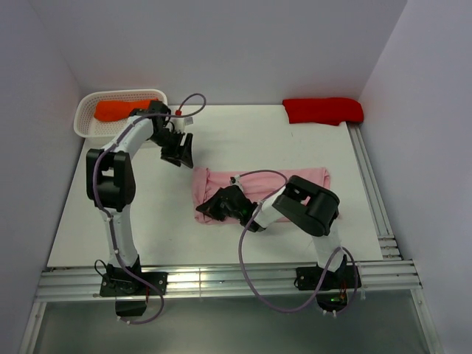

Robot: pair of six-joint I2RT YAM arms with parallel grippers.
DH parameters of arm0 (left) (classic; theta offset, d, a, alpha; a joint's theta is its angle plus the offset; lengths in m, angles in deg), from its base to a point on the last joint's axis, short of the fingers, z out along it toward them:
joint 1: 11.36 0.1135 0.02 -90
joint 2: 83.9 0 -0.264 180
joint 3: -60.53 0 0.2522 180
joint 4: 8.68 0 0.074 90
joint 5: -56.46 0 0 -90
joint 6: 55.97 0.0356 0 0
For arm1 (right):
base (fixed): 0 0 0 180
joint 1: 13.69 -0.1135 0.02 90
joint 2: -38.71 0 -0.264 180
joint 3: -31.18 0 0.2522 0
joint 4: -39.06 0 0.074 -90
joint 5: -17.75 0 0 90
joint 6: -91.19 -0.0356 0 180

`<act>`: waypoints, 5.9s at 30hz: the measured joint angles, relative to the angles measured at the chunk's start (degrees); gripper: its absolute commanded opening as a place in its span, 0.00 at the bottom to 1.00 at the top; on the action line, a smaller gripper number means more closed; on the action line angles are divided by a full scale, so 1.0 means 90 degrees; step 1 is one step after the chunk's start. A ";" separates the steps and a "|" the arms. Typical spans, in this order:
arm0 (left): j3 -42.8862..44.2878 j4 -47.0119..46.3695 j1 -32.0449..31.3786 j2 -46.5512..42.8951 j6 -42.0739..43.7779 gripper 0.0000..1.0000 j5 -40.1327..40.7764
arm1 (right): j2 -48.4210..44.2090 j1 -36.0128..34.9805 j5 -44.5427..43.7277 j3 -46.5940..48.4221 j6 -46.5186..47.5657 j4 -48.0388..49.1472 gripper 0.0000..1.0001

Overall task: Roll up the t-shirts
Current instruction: Roll the tshirt

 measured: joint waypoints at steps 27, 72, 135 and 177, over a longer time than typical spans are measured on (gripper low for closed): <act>-0.0918 -0.1146 -0.0447 0.0478 -0.0712 0.00 -0.0007 | 0.0095 0.0058 0.0226 0.0078 -0.0172 0.0024 0.12; 0.0000 -0.0287 -0.1134 0.0622 -0.0925 0.00 0.1734 | 0.1630 -0.0862 -0.3721 0.6664 0.2691 -0.8490 0.47; -0.2164 -0.1394 0.0053 -0.0015 -0.0347 0.66 -0.1678 | 0.1120 0.0838 0.0488 -0.0170 -0.1110 0.2664 0.00; -0.1472 -0.1734 -0.1103 0.0245 -0.1265 0.00 0.0272 | -0.0765 0.0287 -0.0877 0.1770 0.0986 -0.3976 0.47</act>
